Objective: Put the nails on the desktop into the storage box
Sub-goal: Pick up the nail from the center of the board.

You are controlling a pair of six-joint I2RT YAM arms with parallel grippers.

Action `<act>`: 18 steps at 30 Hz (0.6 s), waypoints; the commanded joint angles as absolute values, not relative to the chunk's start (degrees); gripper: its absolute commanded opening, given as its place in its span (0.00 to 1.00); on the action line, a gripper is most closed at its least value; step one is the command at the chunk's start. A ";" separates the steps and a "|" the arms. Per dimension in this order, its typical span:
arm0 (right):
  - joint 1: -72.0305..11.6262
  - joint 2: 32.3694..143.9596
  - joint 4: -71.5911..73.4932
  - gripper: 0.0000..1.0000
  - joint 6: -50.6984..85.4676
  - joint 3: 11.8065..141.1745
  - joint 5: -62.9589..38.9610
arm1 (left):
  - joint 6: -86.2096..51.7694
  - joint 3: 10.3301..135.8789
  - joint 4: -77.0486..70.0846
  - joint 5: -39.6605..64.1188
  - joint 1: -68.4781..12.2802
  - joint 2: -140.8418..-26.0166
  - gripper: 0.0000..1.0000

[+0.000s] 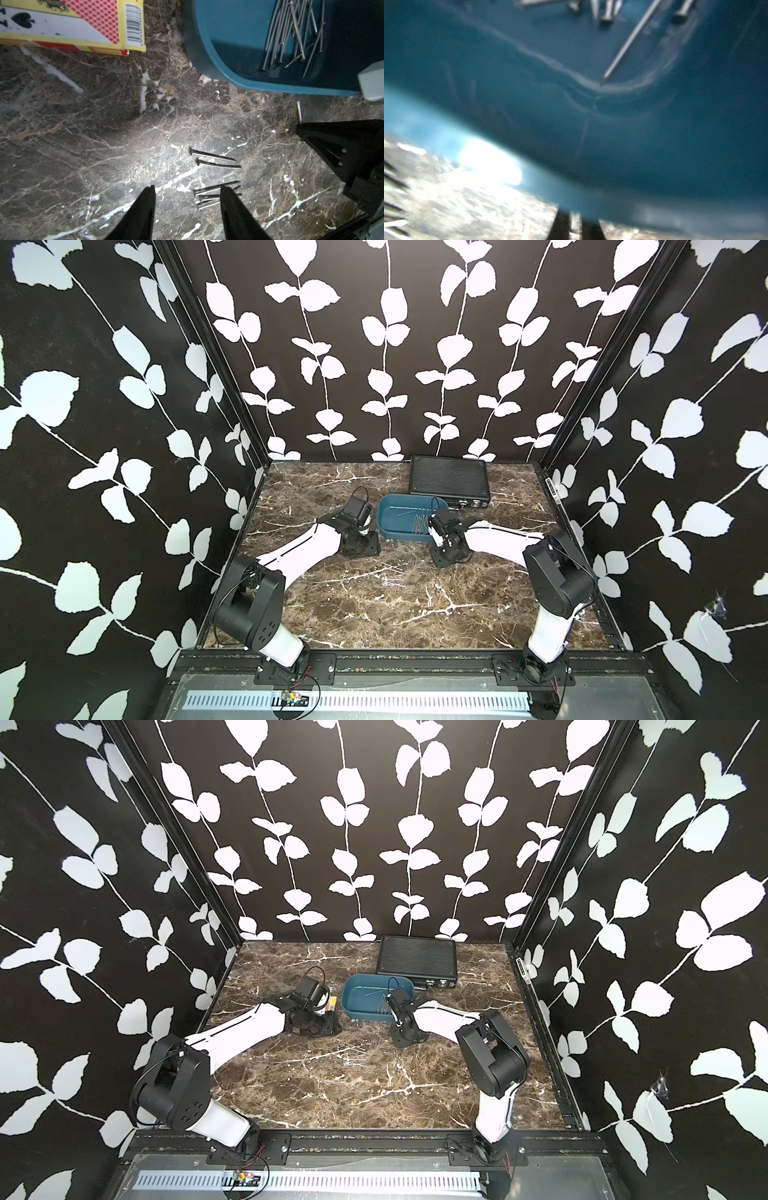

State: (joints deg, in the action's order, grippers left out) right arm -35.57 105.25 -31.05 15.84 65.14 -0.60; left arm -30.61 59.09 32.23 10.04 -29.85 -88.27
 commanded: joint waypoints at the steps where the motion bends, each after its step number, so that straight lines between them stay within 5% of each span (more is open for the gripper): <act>1: -35.50 109.82 -33.40 0.00 14.42 62.45 3.19 | -30.02 58.32 34.05 9.27 -29.95 -86.31 0.53; 8: -35.77 102.93 -36.51 0.00 14.19 62.14 0.75 | -29.93 57.84 32.73 9.63 -29.91 -86.64 0.53; 18: -33.99 92.20 -32.01 0.00 18.56 70.65 -22.67 | -30.41 58.34 29.20 10.04 -29.97 -88.02 0.53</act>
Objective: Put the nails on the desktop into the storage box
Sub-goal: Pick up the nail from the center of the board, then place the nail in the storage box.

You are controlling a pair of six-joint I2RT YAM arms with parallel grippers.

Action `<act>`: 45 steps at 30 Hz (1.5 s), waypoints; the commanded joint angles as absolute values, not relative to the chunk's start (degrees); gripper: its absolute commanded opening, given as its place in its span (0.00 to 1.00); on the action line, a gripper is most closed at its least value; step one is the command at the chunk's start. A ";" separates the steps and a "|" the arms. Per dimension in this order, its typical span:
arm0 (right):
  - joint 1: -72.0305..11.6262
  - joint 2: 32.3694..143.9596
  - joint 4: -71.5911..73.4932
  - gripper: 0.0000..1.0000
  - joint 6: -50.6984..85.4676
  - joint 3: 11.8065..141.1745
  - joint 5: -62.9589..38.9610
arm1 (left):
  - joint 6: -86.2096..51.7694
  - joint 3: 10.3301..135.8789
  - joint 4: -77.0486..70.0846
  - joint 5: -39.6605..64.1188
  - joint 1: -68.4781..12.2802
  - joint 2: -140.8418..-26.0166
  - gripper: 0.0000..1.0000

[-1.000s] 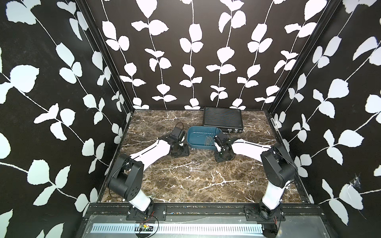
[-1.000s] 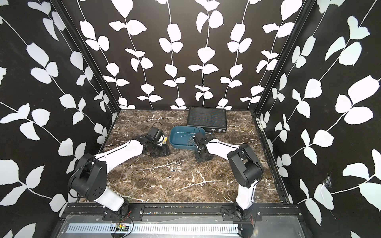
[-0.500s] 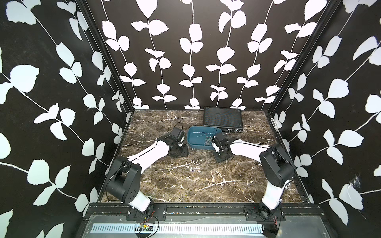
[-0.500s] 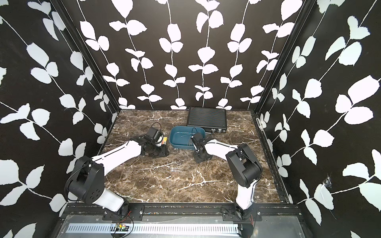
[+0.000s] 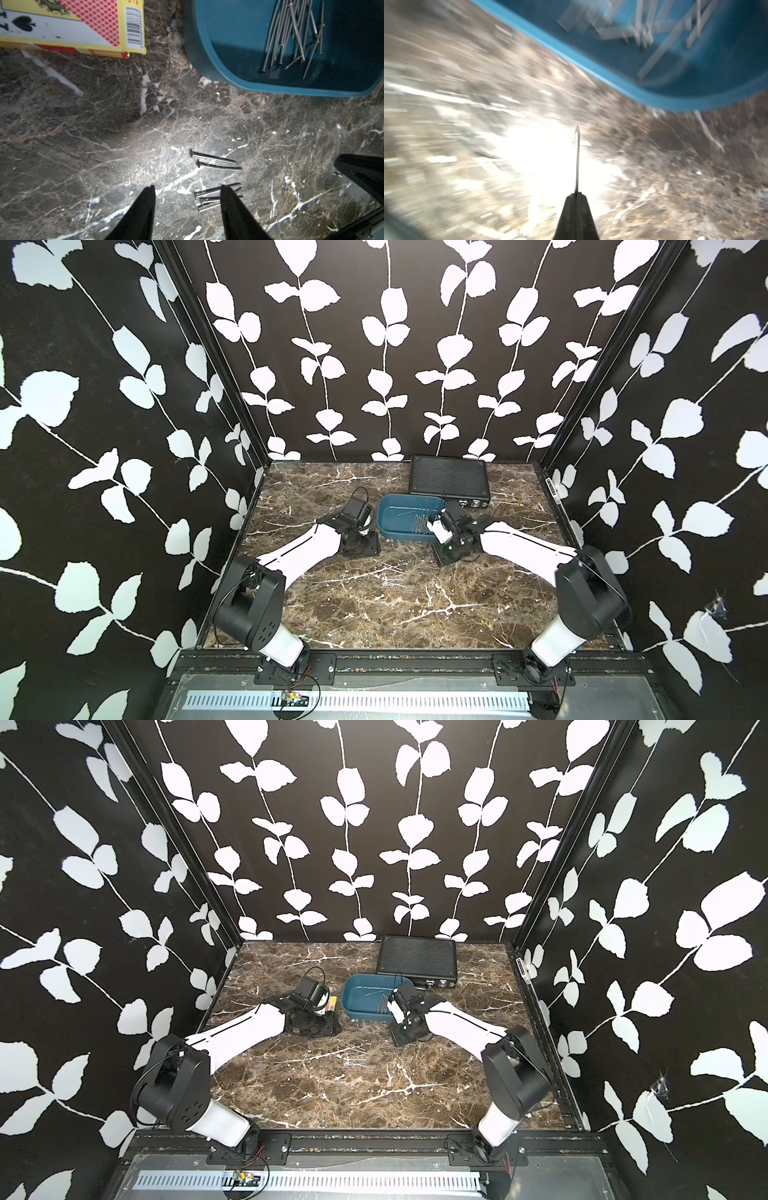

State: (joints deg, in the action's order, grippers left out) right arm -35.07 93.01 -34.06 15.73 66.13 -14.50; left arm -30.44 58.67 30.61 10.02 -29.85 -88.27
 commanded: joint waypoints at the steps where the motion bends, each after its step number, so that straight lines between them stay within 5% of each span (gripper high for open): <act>1: -33.32 92.76 -31.78 0.00 19.83 72.72 -24.16 | -30.33 58.53 29.05 9.93 -29.97 -88.13 0.53; 14: -27.01 110.56 -34.21 0.00 28.75 90.47 -16.18 | -28.92 60.20 31.20 9.12 -28.00 -86.96 0.53; 24: -26.39 114.35 -31.73 0.00 27.85 88.41 -11.29 | -27.80 59.50 33.72 8.64 -26.63 -84.81 0.53; 29: -26.33 111.72 -34.11 0.23 23.22 87.95 -10.26 | -27.59 59.15 33.76 9.14 -26.50 -85.08 0.53; 38: -30.11 100.63 -33.15 0.27 8.48 78.48 -20.55 | -30.10 55.16 29.90 9.77 -26.47 -84.26 0.53; 45: -37.32 102.72 -34.18 0.30 -0.71 76.77 -22.31 | -33.08 52.07 27.53 10.53 -25.43 -83.12 0.53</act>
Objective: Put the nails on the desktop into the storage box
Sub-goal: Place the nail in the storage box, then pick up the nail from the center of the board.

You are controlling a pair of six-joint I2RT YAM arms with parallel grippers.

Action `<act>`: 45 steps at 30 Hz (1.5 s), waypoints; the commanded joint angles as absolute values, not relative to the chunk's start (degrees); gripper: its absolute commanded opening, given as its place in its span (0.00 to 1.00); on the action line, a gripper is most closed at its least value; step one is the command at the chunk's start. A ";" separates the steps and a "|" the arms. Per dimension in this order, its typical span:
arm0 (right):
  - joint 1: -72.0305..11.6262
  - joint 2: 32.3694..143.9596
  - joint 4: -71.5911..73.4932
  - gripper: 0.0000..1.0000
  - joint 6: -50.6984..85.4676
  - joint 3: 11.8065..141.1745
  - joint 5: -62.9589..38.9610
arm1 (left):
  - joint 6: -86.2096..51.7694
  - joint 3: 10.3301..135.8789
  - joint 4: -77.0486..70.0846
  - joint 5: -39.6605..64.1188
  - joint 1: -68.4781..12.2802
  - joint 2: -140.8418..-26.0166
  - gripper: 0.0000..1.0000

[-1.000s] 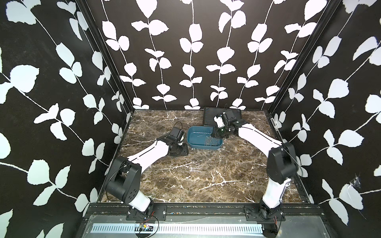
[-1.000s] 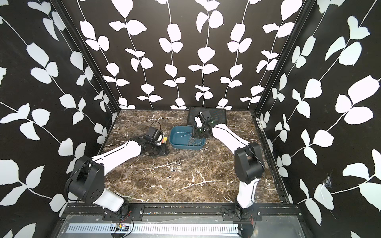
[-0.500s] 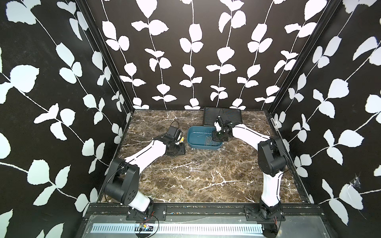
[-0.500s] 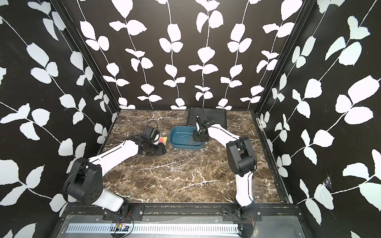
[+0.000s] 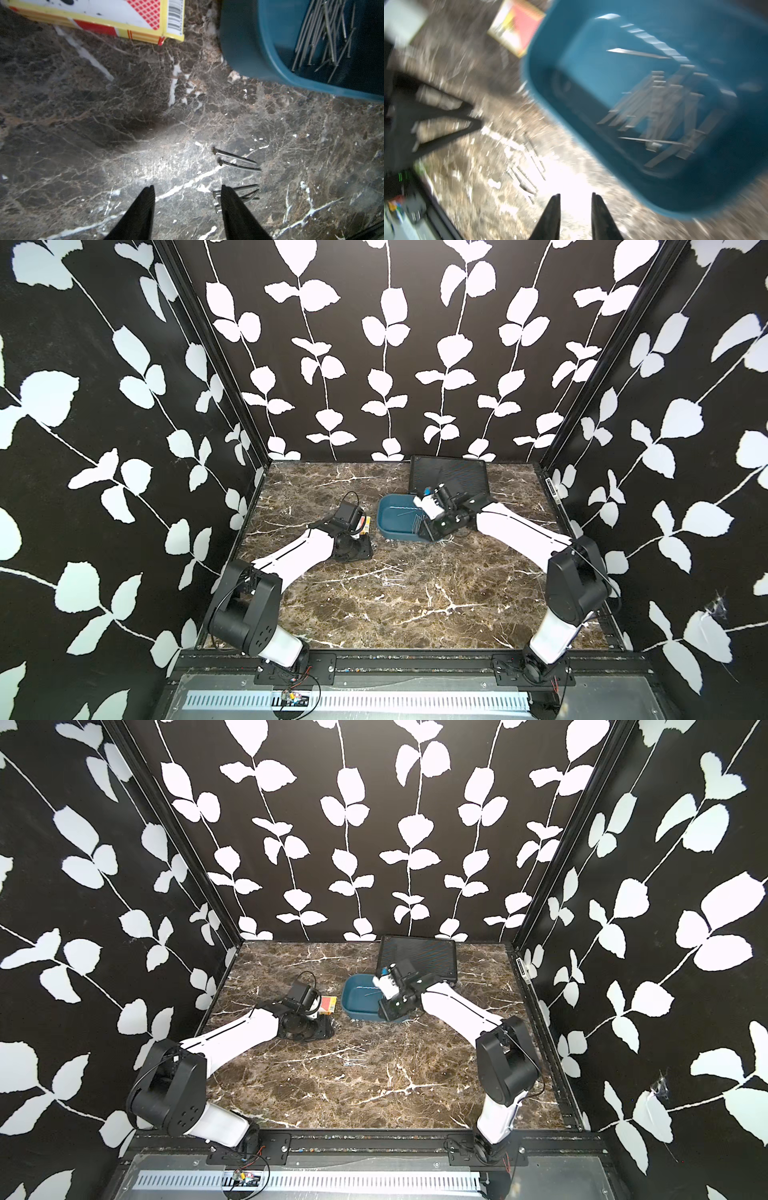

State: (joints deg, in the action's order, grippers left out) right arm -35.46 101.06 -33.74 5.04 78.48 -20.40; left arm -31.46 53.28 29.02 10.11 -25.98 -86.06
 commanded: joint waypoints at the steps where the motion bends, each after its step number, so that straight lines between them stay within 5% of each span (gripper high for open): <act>1: -38.20 103.58 -33.90 0.31 -1.32 77.03 -22.42 | -33.41 51.65 27.51 10.31 -25.27 -82.83 0.54; 19: -48.49 117.59 -33.92 0.34 -7.86 86.93 -10.73 | -34.50 46.41 31.16 9.27 -22.85 -75.15 0.54; 45: -51.27 123.61 -35.63 0.32 -9.32 89.72 -4.68 | -32.39 46.52 32.54 11.20 -21.62 -76.28 0.54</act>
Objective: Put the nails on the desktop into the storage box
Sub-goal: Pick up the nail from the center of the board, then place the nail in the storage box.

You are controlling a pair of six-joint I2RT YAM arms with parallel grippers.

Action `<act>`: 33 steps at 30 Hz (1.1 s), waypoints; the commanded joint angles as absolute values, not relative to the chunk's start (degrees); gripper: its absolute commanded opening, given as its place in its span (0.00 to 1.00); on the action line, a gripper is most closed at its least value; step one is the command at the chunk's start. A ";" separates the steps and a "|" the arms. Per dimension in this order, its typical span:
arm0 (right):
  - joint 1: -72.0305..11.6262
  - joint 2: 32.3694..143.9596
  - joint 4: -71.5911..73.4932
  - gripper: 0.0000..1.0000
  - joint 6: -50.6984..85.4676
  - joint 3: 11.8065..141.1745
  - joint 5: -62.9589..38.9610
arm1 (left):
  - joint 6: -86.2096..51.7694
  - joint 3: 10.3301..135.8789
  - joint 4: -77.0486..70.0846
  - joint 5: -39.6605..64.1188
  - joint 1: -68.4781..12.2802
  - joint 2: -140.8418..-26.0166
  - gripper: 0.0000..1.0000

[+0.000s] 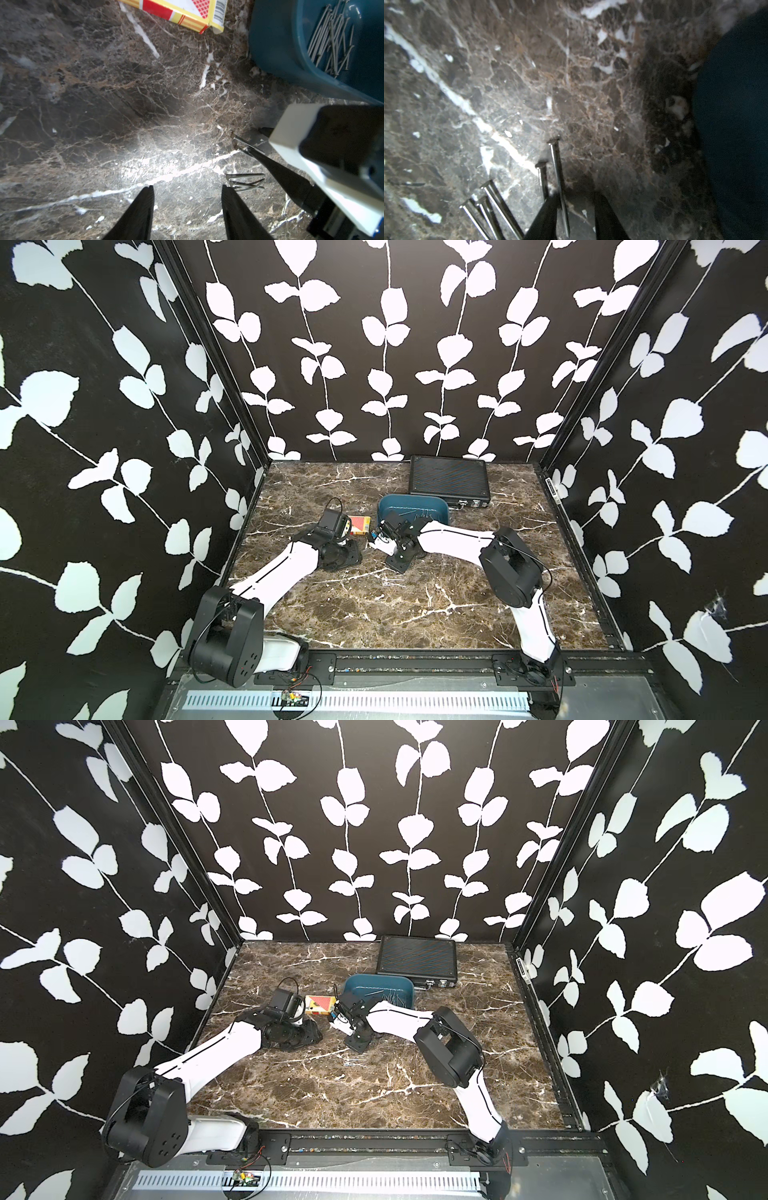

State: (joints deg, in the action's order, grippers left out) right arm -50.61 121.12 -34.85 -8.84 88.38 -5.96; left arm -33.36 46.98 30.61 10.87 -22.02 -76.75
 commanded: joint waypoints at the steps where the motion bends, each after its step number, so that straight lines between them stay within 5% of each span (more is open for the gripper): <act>1: -51.24 123.89 -35.69 0.31 -9.29 89.90 -4.39 | -32.28 46.75 32.84 11.16 -21.55 -76.24 0.54; 5: -51.26 125.34 -36.04 0.21 -9.59 90.84 -4.42 | -31.75 47.50 33.79 11.00 -21.62 -76.46 0.54; 9: -51.50 126.34 -36.73 0.00 -10.35 91.80 -4.68 | -31.30 48.25 34.47 10.92 -21.50 -76.77 0.54; 20: -50.27 117.27 -39.20 0.00 -7.38 93.20 -6.32 | -32.67 47.78 30.76 11.78 -21.35 -77.52 0.54; 33: -33.38 106.61 -30.94 0.00 22.17 89.94 -19.78 | -34.04 46.88 20.35 16.19 -21.35 -76.95 0.54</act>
State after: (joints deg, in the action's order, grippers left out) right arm -37.17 107.04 -34.65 10.20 91.39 -16.43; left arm -33.74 46.81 22.44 14.50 -21.69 -77.56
